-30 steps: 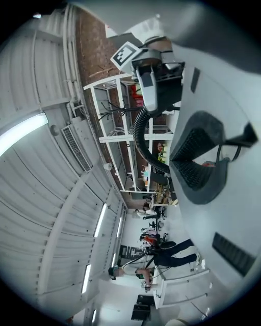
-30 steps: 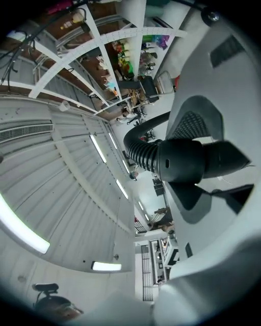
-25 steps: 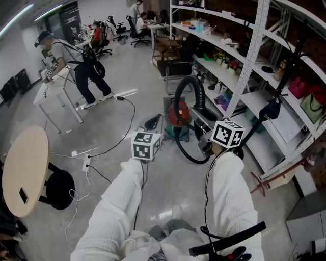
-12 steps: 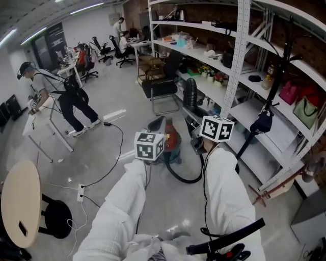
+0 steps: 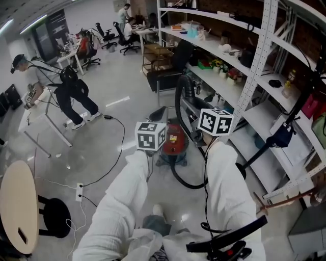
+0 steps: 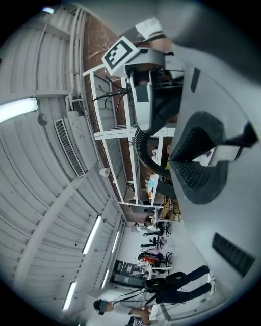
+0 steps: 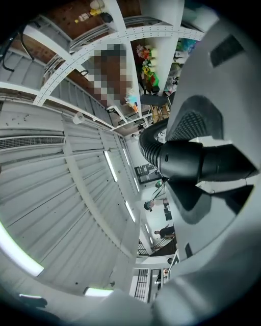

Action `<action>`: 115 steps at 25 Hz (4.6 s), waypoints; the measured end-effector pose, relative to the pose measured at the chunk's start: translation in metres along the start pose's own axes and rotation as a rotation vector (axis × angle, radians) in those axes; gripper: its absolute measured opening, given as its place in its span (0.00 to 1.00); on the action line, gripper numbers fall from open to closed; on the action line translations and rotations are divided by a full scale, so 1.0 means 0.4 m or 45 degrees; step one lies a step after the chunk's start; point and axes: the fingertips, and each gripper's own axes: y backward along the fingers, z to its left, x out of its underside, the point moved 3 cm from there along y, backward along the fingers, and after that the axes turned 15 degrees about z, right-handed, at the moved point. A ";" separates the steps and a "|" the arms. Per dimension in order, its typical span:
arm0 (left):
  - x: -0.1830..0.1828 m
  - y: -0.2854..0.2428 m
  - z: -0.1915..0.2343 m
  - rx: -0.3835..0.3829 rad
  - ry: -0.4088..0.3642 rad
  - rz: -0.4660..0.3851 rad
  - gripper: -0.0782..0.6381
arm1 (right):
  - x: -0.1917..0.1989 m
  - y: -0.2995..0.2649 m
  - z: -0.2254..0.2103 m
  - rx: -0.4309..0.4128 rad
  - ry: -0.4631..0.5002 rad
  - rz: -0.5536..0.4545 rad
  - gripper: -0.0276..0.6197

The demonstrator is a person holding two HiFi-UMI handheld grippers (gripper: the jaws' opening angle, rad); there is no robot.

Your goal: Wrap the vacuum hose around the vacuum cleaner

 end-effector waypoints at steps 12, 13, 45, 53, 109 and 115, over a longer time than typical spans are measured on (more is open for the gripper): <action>-0.160 -0.351 0.439 0.066 -0.070 0.021 0.11 | -0.276 -0.405 -0.201 0.197 -0.082 -0.158 0.41; -0.170 -0.377 0.452 0.071 -0.070 0.021 0.11 | -0.306 -0.424 -0.211 0.212 -0.067 -0.168 0.41; 0.412 -0.131 1.178 -0.348 0.387 0.230 0.11 | 0.421 -1.335 0.338 -0.368 -0.018 0.650 0.41; 0.577 0.022 0.982 -0.289 0.406 0.315 0.11 | 0.636 -1.090 0.464 -0.408 -0.006 0.795 0.41; 2.284 -0.412 -0.318 -0.534 0.596 0.507 0.11 | 2.344 -0.284 -0.437 -0.949 0.465 1.169 0.41; 2.545 -0.510 -0.309 -0.523 0.586 0.551 0.11 | 2.588 -0.379 -0.535 -0.922 0.588 1.247 0.41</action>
